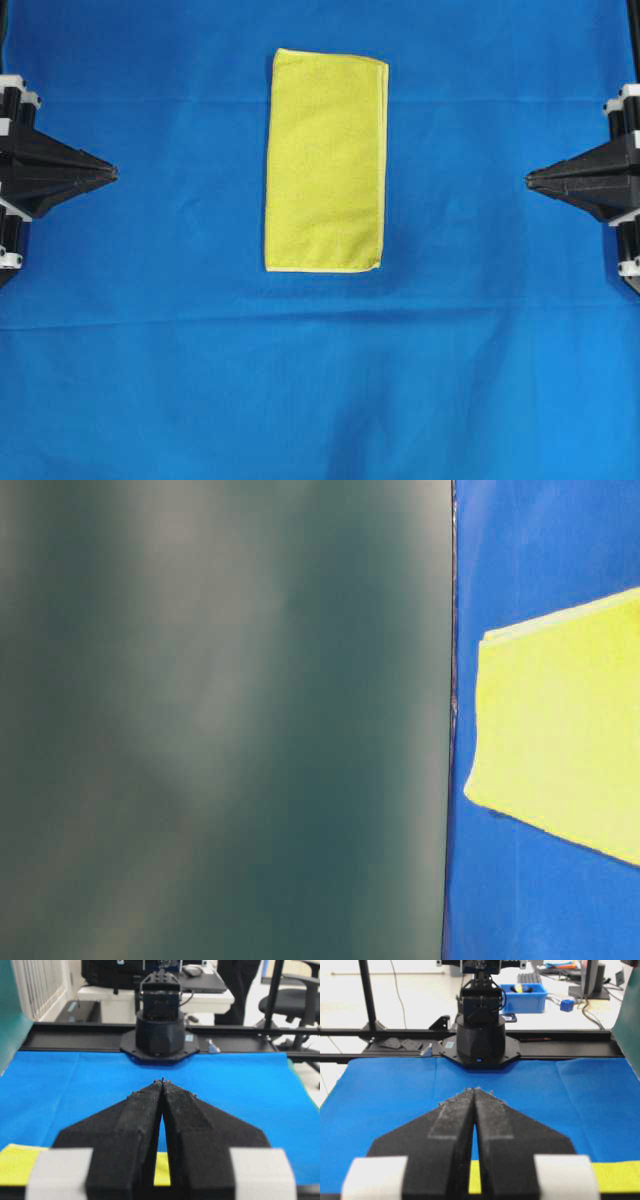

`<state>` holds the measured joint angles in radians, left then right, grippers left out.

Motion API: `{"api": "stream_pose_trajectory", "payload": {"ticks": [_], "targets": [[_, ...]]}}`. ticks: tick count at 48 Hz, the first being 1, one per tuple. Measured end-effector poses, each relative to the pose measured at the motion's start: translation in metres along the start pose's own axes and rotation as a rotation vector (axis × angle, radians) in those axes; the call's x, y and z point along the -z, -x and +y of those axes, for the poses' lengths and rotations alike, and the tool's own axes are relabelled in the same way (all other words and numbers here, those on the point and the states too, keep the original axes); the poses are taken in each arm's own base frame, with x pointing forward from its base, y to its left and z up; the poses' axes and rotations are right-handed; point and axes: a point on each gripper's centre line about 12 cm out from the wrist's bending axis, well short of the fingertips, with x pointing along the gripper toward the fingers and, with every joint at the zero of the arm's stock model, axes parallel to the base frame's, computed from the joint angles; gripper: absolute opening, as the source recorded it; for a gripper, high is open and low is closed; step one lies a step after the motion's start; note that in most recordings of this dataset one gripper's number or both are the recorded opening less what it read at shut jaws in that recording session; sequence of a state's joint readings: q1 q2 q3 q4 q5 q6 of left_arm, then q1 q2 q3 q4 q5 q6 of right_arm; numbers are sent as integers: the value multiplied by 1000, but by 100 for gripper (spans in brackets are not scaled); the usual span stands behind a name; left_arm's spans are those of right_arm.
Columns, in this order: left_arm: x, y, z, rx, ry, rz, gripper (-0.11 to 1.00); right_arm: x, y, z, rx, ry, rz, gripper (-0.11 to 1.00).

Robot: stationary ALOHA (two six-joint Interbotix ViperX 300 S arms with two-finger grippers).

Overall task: Fold a vertical towel.
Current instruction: 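Move both grippers to the far corners of the yellow towel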

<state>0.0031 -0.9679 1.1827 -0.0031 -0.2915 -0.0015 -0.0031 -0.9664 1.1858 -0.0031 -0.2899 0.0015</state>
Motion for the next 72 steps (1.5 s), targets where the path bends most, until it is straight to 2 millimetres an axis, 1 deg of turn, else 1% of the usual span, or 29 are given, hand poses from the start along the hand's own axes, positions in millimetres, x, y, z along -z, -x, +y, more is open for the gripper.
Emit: {"api": "stream_pose_trajectory", "payload": {"ticks": [3,6,9,17,23,26,33,34,35,37,42,45,47,49,50,52,56,61,68,72], "targets": [[2,-2,1,-5,16,14,0,1,-1,-1,3,-9,8,0],[5,-6,4,-21,35,36,0,4,-5,-5,28,-32,36,0],[11,-10,9,-46,40,65,0,8,-9,-13,70,-55,81,0],[30,-24,23,-114,69,132,0,25,-25,-44,207,-100,221,0],[48,-39,41,-187,125,211,0,39,-37,-62,275,-111,308,0],[60,-46,52,-232,152,259,0,46,-43,-75,317,-120,346,0],[80,-60,78,-321,171,335,2,67,-54,-104,403,-135,440,1],[84,-62,82,-333,177,344,4,70,-56,-108,412,-136,456,1],[87,-65,87,-347,180,354,8,74,-59,-114,425,-136,476,3],[92,-69,94,-369,183,362,16,80,-64,-122,441,-131,506,11],[109,-79,116,-425,183,389,46,97,-75,-141,467,-125,574,42],[121,-83,128,-456,191,411,64,106,-82,-151,478,-127,606,57],[128,-86,137,-475,193,423,74,113,-87,-159,487,-127,627,62],[134,-89,144,-490,194,432,81,120,-93,-169,498,-125,646,61],[138,-91,147,-496,195,440,83,123,-94,-173,505,-125,656,60],[147,-96,156,-512,196,457,83,131,-100,-180,509,-126,675,58],[161,-104,168,-528,194,485,80,148,-109,-187,502,-124,718,57],[181,-114,183,-545,193,523,80,162,-120,-194,493,-118,748,57],[204,-126,198,-563,205,558,80,181,-127,-208,507,-128,783,57],[210,-132,205,-571,206,560,80,192,-127,-216,518,-139,802,57]]}}
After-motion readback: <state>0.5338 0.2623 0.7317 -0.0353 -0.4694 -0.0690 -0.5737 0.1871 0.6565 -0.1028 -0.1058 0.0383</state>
